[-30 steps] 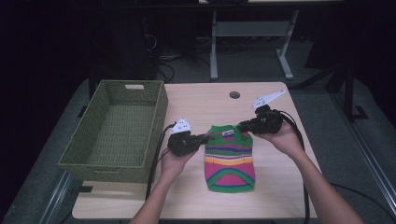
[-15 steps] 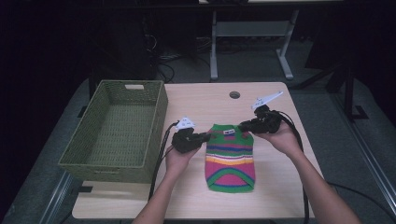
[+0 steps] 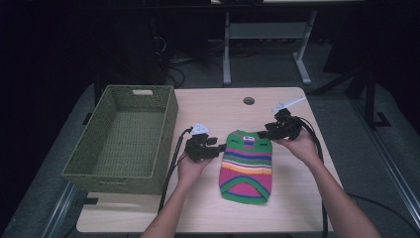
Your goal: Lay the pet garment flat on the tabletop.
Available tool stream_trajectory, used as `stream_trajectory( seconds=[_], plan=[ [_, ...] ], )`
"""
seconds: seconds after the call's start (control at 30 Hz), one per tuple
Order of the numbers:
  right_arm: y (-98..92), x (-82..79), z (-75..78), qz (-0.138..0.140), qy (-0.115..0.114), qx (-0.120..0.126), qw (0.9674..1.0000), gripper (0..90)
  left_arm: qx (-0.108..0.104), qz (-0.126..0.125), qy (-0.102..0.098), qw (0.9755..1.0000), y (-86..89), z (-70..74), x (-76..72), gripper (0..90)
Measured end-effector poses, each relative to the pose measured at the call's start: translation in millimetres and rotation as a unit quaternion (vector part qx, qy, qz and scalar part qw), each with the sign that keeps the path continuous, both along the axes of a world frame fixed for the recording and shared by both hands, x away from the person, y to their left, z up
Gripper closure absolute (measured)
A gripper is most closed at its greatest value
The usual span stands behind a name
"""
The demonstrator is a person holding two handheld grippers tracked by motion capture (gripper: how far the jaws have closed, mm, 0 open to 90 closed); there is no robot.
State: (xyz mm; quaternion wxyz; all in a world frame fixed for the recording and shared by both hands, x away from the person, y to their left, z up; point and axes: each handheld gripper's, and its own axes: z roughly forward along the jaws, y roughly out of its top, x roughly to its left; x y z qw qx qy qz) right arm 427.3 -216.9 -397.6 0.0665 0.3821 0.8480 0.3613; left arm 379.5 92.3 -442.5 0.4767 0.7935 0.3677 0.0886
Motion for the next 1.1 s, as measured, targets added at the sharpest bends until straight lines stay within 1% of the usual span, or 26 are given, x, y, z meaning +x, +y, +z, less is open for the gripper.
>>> stream_trajectory(
  seconds=[0.03,0.13,0.2,0.27,0.33,0.37,0.4,0.43,0.53,0.6,0.63,0.67,0.7,0.73,0.77,0.8,0.83,0.9,0.93,0.97,1.03,1.07,1.1],
  plan=[
    [-2.5,0.1,-2.2,0.000,0.000,0.004,1.0000,43.8,0.001,-0.003,0.001,1.0000,-0.9,-0.2,-1.3,48.1],
    [-8.1,-1.4,-8.5,-0.005,0.016,0.010,0.9998,43.9,0.005,-0.009,0.001,0.9999,-3.5,-1.5,-4.3,48.0],
    [-10.8,-2.6,-13.6,0.005,0.032,0.009,0.9994,42.9,0.008,-0.013,0.002,0.9999,-4.4,-2.2,-6.2,48.0],
    [-12.0,-5.4,-16.1,0.008,0.035,0.006,0.9994,42.9,0.009,-0.020,0.004,0.9998,-5.1,-2.8,-7.9,48.0],
    [-12.7,-9.1,-18.3,0.014,0.038,0.008,0.9991,42.8,0.011,-0.027,0.003,0.9996,-5.8,-3.3,-10.0,48.3],
    [-13.0,-11.2,-19.5,0.017,0.036,0.007,0.9992,42.8,0.013,-0.030,0.003,0.9994,-6.5,-3.8,-11.5,48.8],
    [-13.3,-13.3,-20.7,0.021,0.042,0.004,0.9989,42.8,0.015,-0.034,0.005,0.9993,-7.1,-4.1,-11.9,49.7],
    [-13.4,-15.1,-21.8,0.022,0.041,0.004,0.9989,43.1,0.017,-0.039,0.008,0.9991,-8.1,-4.5,-12.7,50.1],
    [-14.0,-21.8,-25.2,0.030,0.043,-0.001,0.9986,48.6,0.035,-0.051,0.004,0.9981,-11.3,-5.0,-15.9,54.9],
    [-13.9,-25.9,-27.4,0.039,0.046,-0.008,0.9982,54.4,0.038,-0.063,0.002,0.9973,-12.9,-5.3,-18.0,60.3],
    [-13.9,-28.1,-28.3,0.043,0.046,-0.011,0.9980,59.2,0.038,-0.067,0.004,0.9971,-13.9,-5.7,-19.5,64.2],
    [-13.4,-30.4,-28.9,0.047,0.050,-0.012,0.9976,62.7,0.044,-0.073,0.001,0.9964,-14.6,-6.0,-20.1,68.2],
    [-13.2,-32.2,-29.9,0.053,0.048,-0.016,0.9973,66.0,0.047,-0.077,0.002,0.9959,-15.8,-6.8,-21.0,71.1],
    [-12.7,-34.3,-30.6,0.056,0.050,-0.019,0.9970,72.6,0.051,-0.082,0.005,0.9953,-17.2,-8.0,-21.9,75.7],
    [-12.2,-36.7,-31.5,0.059,0.049,-0.022,0.9968,74.8,0.060,-0.084,0.006,0.9946,-18.7,-9.4,-22.0,77.9],
    [-11.4,-38.5,-32.6,0.062,0.048,-0.029,0.9965,78.3,0.067,-0.090,0.013,0.9936,-20.0,-11.0,-22.2,80.9],
    [-10.6,-39.8,-34.4,0.068,0.048,-0.034,0.9960,82.4,0.068,-0.095,0.017,0.9930,-21.7,-12.8,-22.4,84.5],
    [-8.7,-41.7,-38.3,0.075,0.046,-0.045,0.9951,85.8,0.080,-0.106,0.022,0.9909,-24.9,-16.0,-23.2,89.0],
    [-7.2,-42.5,-40.7,0.077,0.052,-0.046,0.9946,89.2,0.084,-0.107,0.022,0.9905,-26.4,-17.1,-23.6,89.9],
    [-6.4,-42.5,-42.5,0.081,0.051,-0.049,0.9942,89.4,0.090,-0.111,0.025,0.9894,-28.0,-18.2,-24.0,89.9],
    [-3.2,-42.6,-46.4,0.081,0.054,-0.058,0.9936,89.7,0.102,-0.116,0.027,0.9876,-30.8,-20.7,-24.8,89.9],
    [-1.1,-42.4,-48.2,0.083,0.058,-0.062,0.9930,89.7,0.113,-0.119,0.026,0.9861,-31.8,-21.5,-24.9,90.0],
    [1.0,-41.6,-50.3,0.086,0.058,-0.068,0.9923,89.7,0.119,-0.119,0.027,0.9854,-33.2,-22.6,-25.7,90.0]
  ],
)
